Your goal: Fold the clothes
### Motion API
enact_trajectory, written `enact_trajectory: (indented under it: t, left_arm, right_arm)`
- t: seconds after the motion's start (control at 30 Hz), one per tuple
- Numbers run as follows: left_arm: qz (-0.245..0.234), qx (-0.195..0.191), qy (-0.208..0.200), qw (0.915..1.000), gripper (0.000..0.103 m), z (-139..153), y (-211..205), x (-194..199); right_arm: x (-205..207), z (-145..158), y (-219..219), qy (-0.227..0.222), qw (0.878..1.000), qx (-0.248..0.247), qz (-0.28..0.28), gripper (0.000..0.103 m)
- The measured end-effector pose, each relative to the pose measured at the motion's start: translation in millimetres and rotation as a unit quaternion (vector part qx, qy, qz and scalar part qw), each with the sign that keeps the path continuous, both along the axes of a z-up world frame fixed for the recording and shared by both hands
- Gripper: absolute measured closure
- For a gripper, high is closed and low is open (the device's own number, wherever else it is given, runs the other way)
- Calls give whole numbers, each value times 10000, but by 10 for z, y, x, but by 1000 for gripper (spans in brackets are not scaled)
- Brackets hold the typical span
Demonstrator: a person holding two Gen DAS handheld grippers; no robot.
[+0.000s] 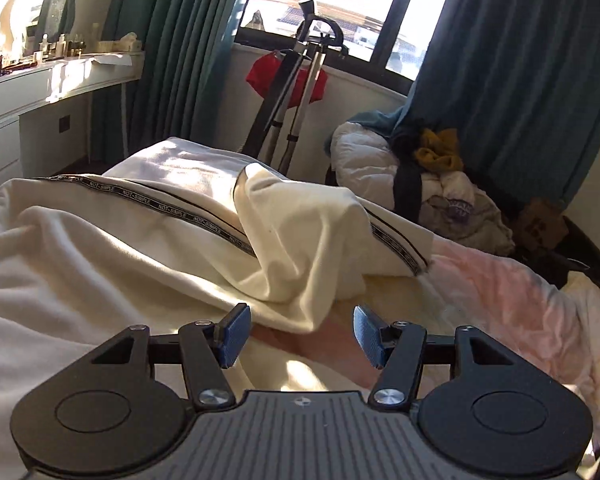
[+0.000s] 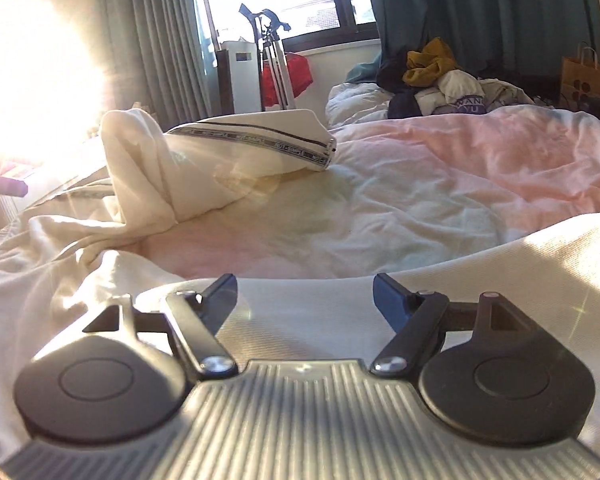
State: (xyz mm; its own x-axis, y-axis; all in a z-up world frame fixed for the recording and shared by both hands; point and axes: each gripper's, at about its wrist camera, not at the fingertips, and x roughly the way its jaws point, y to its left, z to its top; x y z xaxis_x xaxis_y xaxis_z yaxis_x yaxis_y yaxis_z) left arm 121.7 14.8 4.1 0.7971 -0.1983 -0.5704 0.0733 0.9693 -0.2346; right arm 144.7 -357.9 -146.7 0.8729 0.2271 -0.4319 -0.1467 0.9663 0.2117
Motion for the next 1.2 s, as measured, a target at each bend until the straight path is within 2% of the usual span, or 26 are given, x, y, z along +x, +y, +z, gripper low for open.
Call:
enact_trajectory:
  t: [0.03,0.13,0.2,0.27,0.4,0.5,0.57,0.67,0.8,0.87,0.93,1.0,1.1,1.13,1.2]
  left_arm:
    - [-105,123,-64,9998,43,-40,-40,-94]
    - [-204,169,-183,9995,43,-204,-24,-281]
    - [-219,-135,-39,9997,43,-317,98,-292]
    - [-224,-425,75,9988,43,-411,243,-258]
    - [-272,-349,-188,9988,43,-509,381,-190]
    - [-264,-636,-47,9976,43,-583,490,-14]
    - [-282,-864,-148,9957,43,-607,554,76]
    - [-321,-933,-352,9945,43,-688,614,140]
    - [-510,-1326,-250,9895,43,-909,724,276]
    - [-447,-1663,-170,9849,43,-993,815,373]
    - [-314,-1805,-136,9830,43,-1039,891,441]
    - [-132,-1657,-142,9860,45,-1057,947,478]
    - [81,-1862,8,9825,46,-1098,1060,522]
    - [111,-1923,20,9813,46,-1098,1083,523]
    - [105,-1909,-10,9816,46,-1073,1085,501]
  right_arm:
    - [-23,16,7,-38,10000,-49,8,26]
    - [-77,62,36,-116,9995,-309,23,26]
    - [-75,102,57,-25,9984,-563,-36,26]
    - [-104,167,43,17,9989,-470,-69,26]
    - [9,241,178,115,9970,-747,170,26]
    - [346,246,432,207,9913,-1225,441,26]
    - [619,239,632,177,9844,-1650,592,26]
    - [1073,194,1021,153,9687,-2331,840,26]
    - [1644,136,1454,259,9663,-2341,1038,26]
    - [1857,130,1617,310,9687,-2252,994,27]
    - [2020,140,1739,344,9729,-2109,884,27]
    - [2111,138,1768,414,9748,-2027,837,36]
    - [2200,166,1793,790,9685,-2239,753,77]
    - [2194,200,1795,847,9657,-2345,725,82]
    - [2136,292,1794,865,9530,-2832,644,85]
